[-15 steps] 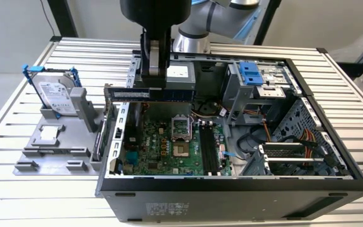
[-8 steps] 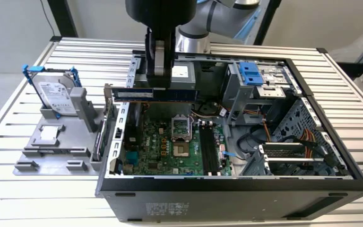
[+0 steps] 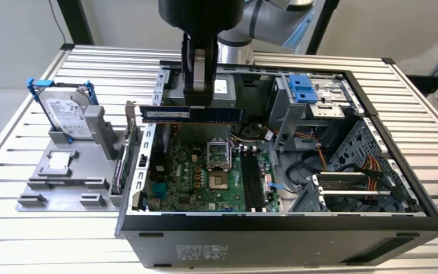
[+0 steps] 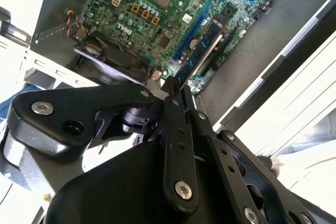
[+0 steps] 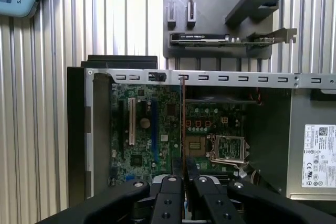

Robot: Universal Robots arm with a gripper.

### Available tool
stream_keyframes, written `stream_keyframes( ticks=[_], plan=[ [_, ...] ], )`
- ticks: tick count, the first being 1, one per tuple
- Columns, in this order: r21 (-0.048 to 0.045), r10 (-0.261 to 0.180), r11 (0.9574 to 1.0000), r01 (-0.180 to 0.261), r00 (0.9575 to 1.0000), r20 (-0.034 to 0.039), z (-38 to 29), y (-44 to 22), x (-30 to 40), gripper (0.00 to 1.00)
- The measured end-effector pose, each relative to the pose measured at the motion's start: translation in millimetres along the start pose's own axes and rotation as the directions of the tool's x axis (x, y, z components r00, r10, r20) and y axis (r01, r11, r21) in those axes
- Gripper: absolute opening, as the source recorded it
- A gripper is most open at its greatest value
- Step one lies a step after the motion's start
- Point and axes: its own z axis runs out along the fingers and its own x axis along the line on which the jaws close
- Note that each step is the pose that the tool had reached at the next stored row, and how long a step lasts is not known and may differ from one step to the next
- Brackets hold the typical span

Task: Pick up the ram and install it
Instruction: 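Pick up the ram and move it above insertion slot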

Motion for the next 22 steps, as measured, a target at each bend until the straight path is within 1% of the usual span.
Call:
stream_keyframes(
  ticks=[22],
  plan=[
    [0.0, 0.0, 1.0, 0.0, 1.0, 0.0, -0.1, -17.2, -0.2, 0.0]
  ],
)
